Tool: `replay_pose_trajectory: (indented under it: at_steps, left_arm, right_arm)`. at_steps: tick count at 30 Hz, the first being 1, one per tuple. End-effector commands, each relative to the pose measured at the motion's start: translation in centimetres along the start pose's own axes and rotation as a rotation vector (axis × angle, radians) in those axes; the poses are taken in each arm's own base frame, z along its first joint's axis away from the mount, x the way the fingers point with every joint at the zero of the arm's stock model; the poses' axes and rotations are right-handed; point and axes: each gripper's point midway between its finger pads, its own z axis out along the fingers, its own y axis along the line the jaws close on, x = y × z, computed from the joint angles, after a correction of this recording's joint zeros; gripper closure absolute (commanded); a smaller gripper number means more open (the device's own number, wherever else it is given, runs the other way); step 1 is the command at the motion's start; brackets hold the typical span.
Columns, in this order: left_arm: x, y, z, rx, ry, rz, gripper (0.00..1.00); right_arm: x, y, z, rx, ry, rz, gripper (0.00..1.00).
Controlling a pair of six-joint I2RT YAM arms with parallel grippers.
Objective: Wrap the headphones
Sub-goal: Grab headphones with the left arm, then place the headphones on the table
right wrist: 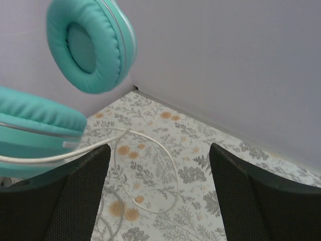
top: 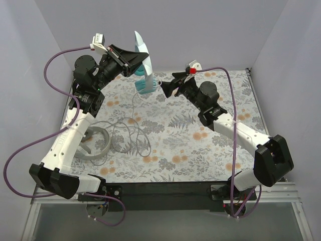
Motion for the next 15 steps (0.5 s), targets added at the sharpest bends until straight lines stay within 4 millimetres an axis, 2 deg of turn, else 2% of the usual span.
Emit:
replay_pose_trajectory:
  at_steps: [1, 7, 15]
  left_arm:
    - [0.0, -3.9, -1.7, 0.097, -0.018, 0.041, 1.00]
    - [-0.1, -4.0, -1.7, 0.100, -0.018, 0.040, 1.00]
    - [-0.3, -3.9, -1.8, 0.095, -0.023, 0.043, 1.00]
  right_arm:
    - [-6.4, 2.3, 0.9, -0.052, -0.195, -0.006, 0.15]
    - [-6.2, 2.9, 1.4, -0.052, -0.203, -0.009, 0.16]
    - [-5.4, 3.3, 0.9, -0.054, -0.208, -0.020, 0.18]
